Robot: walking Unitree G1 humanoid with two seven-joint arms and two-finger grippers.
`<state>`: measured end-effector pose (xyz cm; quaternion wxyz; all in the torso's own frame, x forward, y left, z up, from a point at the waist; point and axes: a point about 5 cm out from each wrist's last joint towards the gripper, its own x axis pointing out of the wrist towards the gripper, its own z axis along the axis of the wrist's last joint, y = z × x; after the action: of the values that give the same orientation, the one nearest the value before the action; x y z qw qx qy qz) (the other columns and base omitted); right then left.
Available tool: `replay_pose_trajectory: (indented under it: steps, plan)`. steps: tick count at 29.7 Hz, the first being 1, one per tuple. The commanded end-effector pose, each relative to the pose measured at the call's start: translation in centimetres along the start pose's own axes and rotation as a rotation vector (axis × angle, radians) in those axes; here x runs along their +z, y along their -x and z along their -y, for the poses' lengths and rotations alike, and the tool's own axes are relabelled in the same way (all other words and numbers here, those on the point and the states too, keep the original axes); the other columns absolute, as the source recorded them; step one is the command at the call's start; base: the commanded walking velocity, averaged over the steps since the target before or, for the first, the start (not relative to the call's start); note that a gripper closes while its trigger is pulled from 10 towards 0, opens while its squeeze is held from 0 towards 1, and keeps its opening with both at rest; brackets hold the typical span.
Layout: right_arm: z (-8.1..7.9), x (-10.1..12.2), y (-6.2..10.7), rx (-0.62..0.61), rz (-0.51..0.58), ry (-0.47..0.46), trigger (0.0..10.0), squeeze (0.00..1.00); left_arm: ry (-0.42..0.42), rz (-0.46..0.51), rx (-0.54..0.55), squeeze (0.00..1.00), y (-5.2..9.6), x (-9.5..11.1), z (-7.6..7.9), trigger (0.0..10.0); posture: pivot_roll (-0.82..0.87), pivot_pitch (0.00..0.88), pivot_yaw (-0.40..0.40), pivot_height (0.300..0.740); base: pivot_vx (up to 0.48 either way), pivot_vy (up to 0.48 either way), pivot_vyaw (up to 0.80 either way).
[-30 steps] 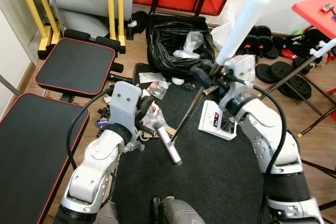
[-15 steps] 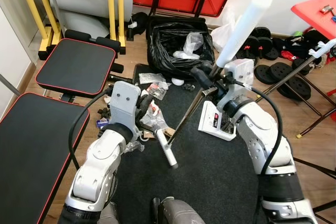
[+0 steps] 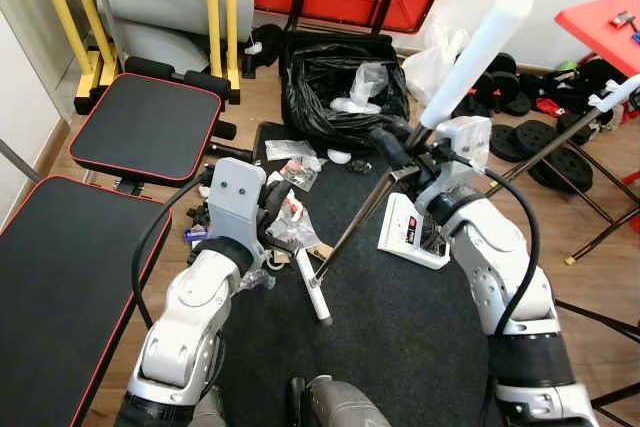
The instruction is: Sweep floor
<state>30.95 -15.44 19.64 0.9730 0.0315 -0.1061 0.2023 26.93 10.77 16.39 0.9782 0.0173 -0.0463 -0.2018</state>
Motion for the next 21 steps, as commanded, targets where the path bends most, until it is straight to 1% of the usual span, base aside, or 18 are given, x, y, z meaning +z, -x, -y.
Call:
replay_pose_trajectory:
  steps: [1, 2, 3, 4, 6, 7, 8, 11, 13, 14, 15, 17, 19, 21]
  plan:
    - [0.4, 0.8, 0.4, -0.022, 0.05, 0.021, 10.0, 0.0, 0.007, -0.035, 0.085, 0.0, 0.4, -0.6, -0.5, 10.0, -0.09, 0.16, -0.192, 0.74, 0.0, 0.0, 0.0]
    - [0.4, 0.8, 0.4, -0.022, 0.05, 0.021, 10.0, 0.0, 0.007, -0.035, 0.085, 0.0, 0.4, -0.6, -0.5, 10.0, -0.09, 0.16, -0.192, 0.74, 0.0, 0.0, 0.0]
    - [0.4, 0.7, 0.5, -0.026, 0.047, 0.022, 10.0, 0.0, 0.006, -0.056, 0.114, 0.0, 0.6, -0.8, -0.9, 10.0, -0.09, 0.16, -0.192, 0.74, 0.0, 0.0, 0.0]
    - [0.6, 0.6, 0.7, -0.041, 0.041, 0.027, 10.0, 0.0, -0.036, -0.073, 0.144, 0.0, 1.0, -1.0, -1.3, 10.0, -0.1, 0.168, -0.19, 0.74, 0.0, 0.0, 0.0]
    - [0.6, 0.6, 0.7, -0.041, 0.041, 0.027, 10.0, 0.0, -0.036, -0.073, 0.144, 0.0, 1.0, -1.0, -1.3, 10.0, -0.1, 0.168, -0.19, 0.74, 0.0, 0.0, 0.0]
    - [0.7, 0.5, 0.8, -0.054, 0.032, 0.034, 10.0, 0.0, -0.057, -0.09, 0.132, 0.0, 1.3, -1.2, -1.5, 10.0, -0.11, 0.169, -0.188, 0.74, 0.0, 0.0, 0.0]
    - [0.7, 0.5, 0.8, -0.054, 0.032, 0.034, 10.0, 0.0, -0.057, -0.09, 0.132, 0.0, 1.3, -1.2, -1.5, 10.0, -0.11, 0.169, -0.188, 0.74, 0.0, 0.0, 0.0]
    - [0.6, 0.3, 1.0, -0.063, 0.022, 0.029, 10.0, 0.0, -0.019, -0.09, 0.104, 0.0, 1.7, -1.6, -1.4, 10.0, -0.11, 0.167, -0.187, 0.74, 0.0, 0.0, 0.0]
    - [0.6, 0.3, 1.0, -0.063, 0.022, 0.029, 10.0, 0.0, -0.019, -0.09, 0.104, 0.0, 1.7, -1.6, -1.4, 10.0, -0.11, 0.167, -0.187, 0.74, 0.0, 0.0, 0.0]
    - [0.0, 0.0, 1.1, -0.045, 0.019, 0.017, 10.0, 0.0, 0.007, -0.095, 0.087, 0.0, 1.9, -1.8, -1.3, 10.0, -0.11, 0.158, -0.185, 0.74, 0.0, -0.326, 0.0]
    - [0.0, 0.0, 1.1, -0.045, 0.019, 0.017, 10.0, 0.0, 0.007, -0.095, 0.087, 0.0, 1.9, -1.8, -1.3, 10.0, -0.11, 0.158, -0.185, 0.74, 0.0, -0.326, 0.0]
    - [-0.5, 0.0, 1.1, -0.03, 0.021, 0.011, 10.0, 0.0, 0.01, -0.109, 0.085, 0.0, 2.0, -2.0, -1.2, 10.0, -0.11, 0.152, -0.182, 0.74, 0.0, -0.424, 0.0]
    - [-0.6, -0.1, 1.2, -0.026, 0.024, 0.008, 10.0, 0.0, 0.014, -0.11, 0.084, 0.0, 2.0, -2.1, -1.2, 10.0, -0.11, 0.14, -0.179, 0.74, 0.0, -0.452, 0.0]
    - [-0.7, -0.1, 1.2, -0.025, 0.028, 0.007, 10.0, 0.0, 0.013, -0.112, 0.083, 0.0, 2.0, -2.1, -1.2, 10.0, -0.11, 0.15, -0.175, 0.74, 0.0, -0.476, 0.0]
